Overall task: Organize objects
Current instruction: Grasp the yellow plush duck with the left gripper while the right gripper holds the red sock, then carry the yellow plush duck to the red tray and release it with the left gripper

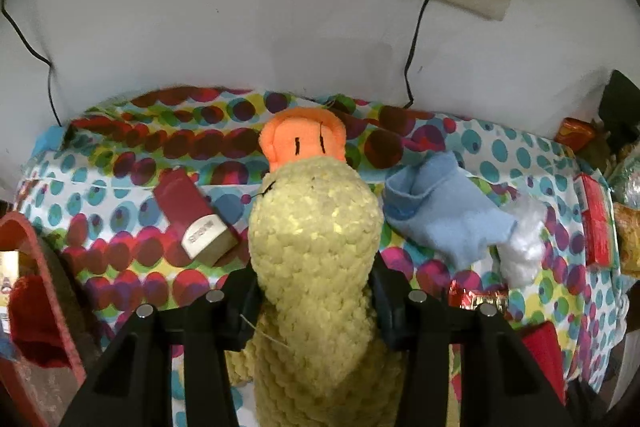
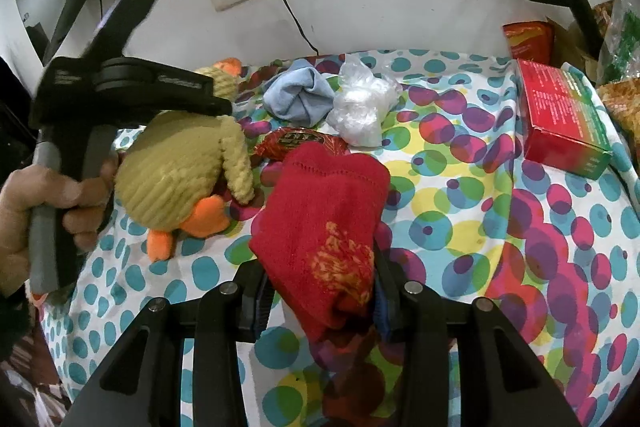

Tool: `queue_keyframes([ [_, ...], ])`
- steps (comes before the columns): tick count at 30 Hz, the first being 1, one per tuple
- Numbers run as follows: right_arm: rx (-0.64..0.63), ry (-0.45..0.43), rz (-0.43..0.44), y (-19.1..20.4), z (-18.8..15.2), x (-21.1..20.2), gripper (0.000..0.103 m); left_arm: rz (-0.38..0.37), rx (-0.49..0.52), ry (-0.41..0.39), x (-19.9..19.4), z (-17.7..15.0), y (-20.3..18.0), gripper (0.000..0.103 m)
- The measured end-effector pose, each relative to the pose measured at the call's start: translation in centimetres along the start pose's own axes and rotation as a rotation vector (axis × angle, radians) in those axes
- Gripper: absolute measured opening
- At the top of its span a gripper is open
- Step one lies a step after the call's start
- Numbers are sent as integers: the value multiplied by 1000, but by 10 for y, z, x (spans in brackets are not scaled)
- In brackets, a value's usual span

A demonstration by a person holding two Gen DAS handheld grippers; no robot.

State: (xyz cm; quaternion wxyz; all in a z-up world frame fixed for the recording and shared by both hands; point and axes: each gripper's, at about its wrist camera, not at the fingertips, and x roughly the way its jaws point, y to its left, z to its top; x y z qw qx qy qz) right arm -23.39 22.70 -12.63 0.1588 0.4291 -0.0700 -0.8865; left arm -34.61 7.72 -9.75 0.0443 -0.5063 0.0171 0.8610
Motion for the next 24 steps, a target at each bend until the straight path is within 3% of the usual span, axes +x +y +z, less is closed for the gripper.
queue_keyframes([
  [24,-62,12,-81,9,0,1,38,-73,-3,-127,-95,-51,4,46],
])
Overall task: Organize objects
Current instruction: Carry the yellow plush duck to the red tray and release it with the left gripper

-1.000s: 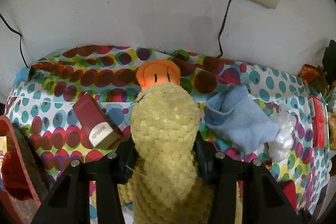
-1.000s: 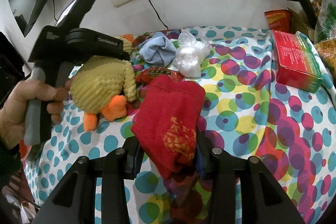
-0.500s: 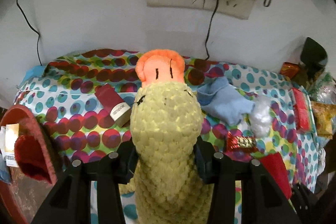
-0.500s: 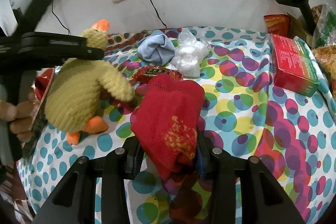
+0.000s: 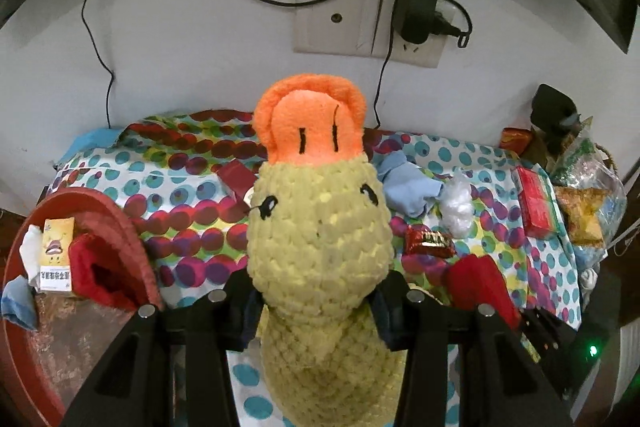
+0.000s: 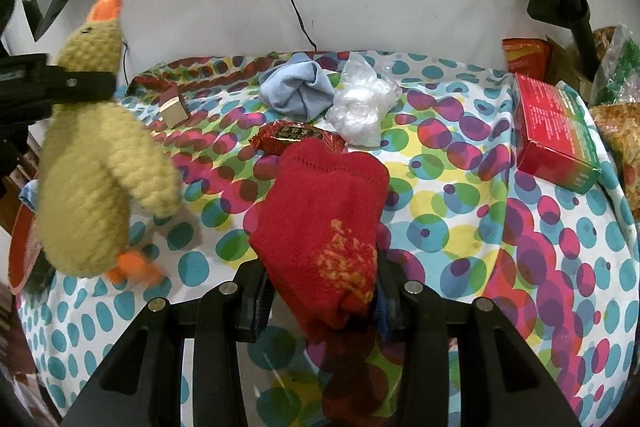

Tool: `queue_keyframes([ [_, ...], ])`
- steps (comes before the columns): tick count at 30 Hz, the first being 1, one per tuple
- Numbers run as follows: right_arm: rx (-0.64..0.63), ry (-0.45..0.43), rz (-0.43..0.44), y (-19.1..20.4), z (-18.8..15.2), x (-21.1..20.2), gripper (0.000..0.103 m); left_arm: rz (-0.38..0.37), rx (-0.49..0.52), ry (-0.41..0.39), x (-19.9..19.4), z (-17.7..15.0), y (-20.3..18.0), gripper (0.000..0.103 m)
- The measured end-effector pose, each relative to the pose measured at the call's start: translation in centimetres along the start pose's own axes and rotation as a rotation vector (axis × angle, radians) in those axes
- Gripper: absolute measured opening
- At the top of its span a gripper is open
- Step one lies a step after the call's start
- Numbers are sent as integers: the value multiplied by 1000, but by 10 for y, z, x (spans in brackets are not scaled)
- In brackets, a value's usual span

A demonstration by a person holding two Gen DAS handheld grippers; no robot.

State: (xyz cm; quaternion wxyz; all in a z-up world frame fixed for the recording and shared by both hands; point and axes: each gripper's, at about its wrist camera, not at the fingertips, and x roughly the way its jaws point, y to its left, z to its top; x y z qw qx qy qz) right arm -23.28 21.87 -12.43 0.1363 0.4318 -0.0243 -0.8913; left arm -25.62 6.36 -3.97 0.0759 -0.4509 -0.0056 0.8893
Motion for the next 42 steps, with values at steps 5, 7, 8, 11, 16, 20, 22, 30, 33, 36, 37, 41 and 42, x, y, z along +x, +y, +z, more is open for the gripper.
queue_keyframes([
  [5,1,0,1,0,0,0,38,-7,-21,-7,-20,-7,13,46],
  [7,-2,1,-2,0,0,0,38,-8,-29,-3,-27,-10,19,45],
  [8,-3,1,-3,0,0,0,38,-7,-33,-3,-30,-11,22,45],
  [11,-6,1,-7,0,0,0,38,1,-40,-17,-43,-16,31,45],
  [16,-12,3,-16,2,1,1,38,5,-43,-26,-66,-19,38,45],
  [20,-12,3,-16,2,1,0,38,17,-42,-53,-92,-20,46,45],
  [22,-13,3,-17,2,1,1,38,37,-46,-72,-106,-19,51,45],
  [30,-17,5,-23,3,1,1,38,103,-45,-124,-152,-15,78,45],
  [33,-17,4,-22,3,1,1,38,155,-45,-139,-165,-14,93,45],
  [36,-17,4,-23,4,0,1,39,190,-63,-156,-176,-14,110,46],
  [37,-17,4,-23,4,0,1,39,197,-59,-158,-179,-15,115,45],
  [41,-18,4,-24,4,0,1,39,259,-59,-165,-184,-17,135,45],
  [42,-18,4,-24,4,0,1,39,265,-72,-162,-185,-18,142,46],
])
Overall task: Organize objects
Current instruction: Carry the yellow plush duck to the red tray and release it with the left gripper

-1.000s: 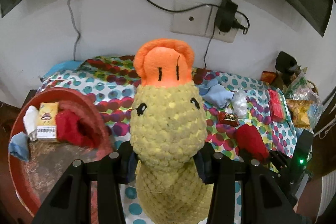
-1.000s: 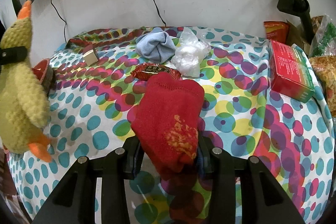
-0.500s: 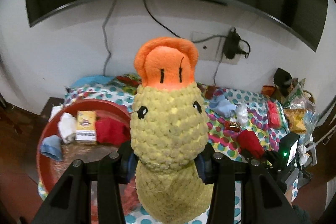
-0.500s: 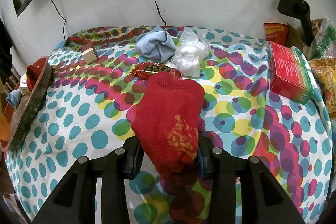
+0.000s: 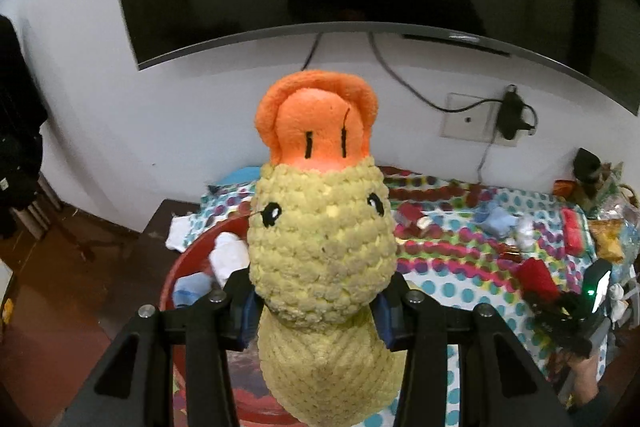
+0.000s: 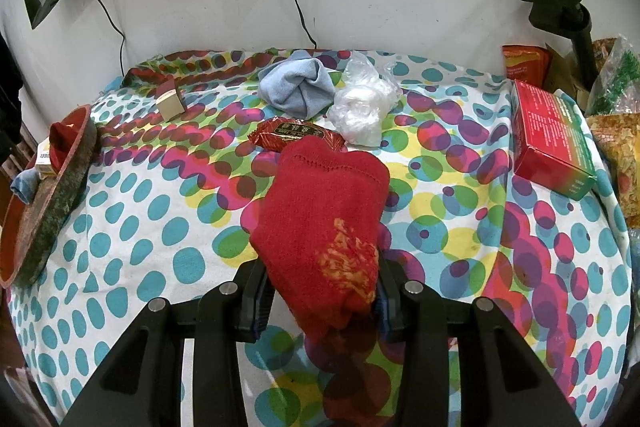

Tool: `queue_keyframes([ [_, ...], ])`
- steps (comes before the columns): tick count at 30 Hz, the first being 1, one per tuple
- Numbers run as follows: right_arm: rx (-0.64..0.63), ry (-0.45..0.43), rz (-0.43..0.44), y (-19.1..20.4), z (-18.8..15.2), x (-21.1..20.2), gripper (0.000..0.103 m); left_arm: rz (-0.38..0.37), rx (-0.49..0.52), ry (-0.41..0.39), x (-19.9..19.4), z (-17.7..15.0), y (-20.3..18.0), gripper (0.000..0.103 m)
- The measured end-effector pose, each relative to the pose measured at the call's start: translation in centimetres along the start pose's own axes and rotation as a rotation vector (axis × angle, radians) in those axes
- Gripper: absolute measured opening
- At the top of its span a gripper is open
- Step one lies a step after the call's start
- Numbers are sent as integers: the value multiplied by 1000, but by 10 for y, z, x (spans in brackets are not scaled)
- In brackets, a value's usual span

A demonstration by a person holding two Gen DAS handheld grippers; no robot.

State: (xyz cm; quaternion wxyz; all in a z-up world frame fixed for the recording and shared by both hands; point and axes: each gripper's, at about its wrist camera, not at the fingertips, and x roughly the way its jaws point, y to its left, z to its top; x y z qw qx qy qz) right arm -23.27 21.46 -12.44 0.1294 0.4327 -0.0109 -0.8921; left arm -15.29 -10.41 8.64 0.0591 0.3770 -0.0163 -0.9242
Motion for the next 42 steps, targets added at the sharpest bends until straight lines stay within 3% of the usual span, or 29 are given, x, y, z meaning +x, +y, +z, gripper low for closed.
queue_keyframes([
  [10,-4,1,-4,2,0,1,39,124,-16,55,30,-9,52,45],
  [20,-14,3,-16,3,0,0,39,193,-15,134,75,-24,92,45],
  [28,-30,5,-34,0,-1,-2,39,201,-17,197,118,-33,105,46],
  [42,-44,8,-52,-4,-2,-4,39,190,-39,225,163,-31,110,46],
])
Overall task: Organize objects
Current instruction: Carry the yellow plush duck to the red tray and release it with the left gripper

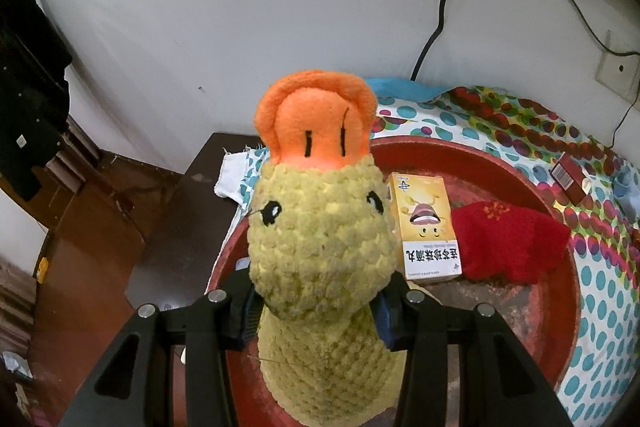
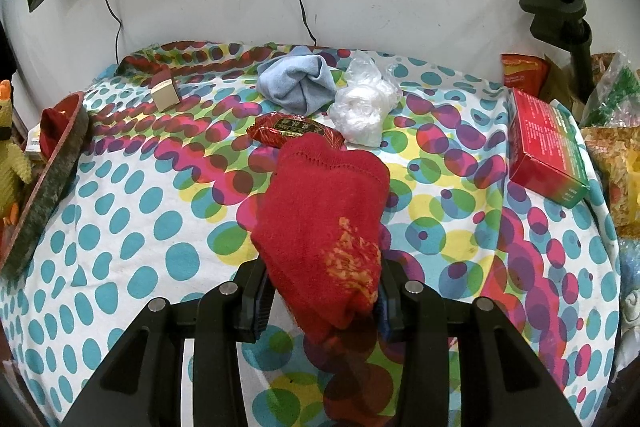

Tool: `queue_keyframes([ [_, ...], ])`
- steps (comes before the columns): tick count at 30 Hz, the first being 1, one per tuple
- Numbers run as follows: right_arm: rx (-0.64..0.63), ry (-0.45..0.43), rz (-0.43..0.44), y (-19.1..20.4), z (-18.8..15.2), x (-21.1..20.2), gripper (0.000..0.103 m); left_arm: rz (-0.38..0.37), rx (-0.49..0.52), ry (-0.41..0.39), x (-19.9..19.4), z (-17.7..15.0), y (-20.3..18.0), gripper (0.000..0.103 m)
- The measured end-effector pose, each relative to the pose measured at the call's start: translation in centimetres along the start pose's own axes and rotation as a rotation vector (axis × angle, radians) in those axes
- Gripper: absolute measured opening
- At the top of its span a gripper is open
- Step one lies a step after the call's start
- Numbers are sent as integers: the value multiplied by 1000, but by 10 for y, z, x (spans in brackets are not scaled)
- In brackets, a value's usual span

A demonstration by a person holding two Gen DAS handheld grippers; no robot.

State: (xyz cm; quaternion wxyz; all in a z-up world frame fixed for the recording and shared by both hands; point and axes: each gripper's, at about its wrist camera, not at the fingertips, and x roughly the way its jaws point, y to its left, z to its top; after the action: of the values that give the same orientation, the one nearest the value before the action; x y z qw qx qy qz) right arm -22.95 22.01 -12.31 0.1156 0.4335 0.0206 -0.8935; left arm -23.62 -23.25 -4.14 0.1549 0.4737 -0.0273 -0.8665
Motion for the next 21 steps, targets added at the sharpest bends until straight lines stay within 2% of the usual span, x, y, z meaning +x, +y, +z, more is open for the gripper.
queue_keyframes([
  [8,-10,3,-16,9,2,2,39,3,-36,-2,12,0,5,48],
  [16,-18,5,-28,10,2,3,39,-10,-71,67,33,-5,7,49],
  [21,-22,6,-33,11,2,3,40,4,-57,64,36,-8,4,50],
])
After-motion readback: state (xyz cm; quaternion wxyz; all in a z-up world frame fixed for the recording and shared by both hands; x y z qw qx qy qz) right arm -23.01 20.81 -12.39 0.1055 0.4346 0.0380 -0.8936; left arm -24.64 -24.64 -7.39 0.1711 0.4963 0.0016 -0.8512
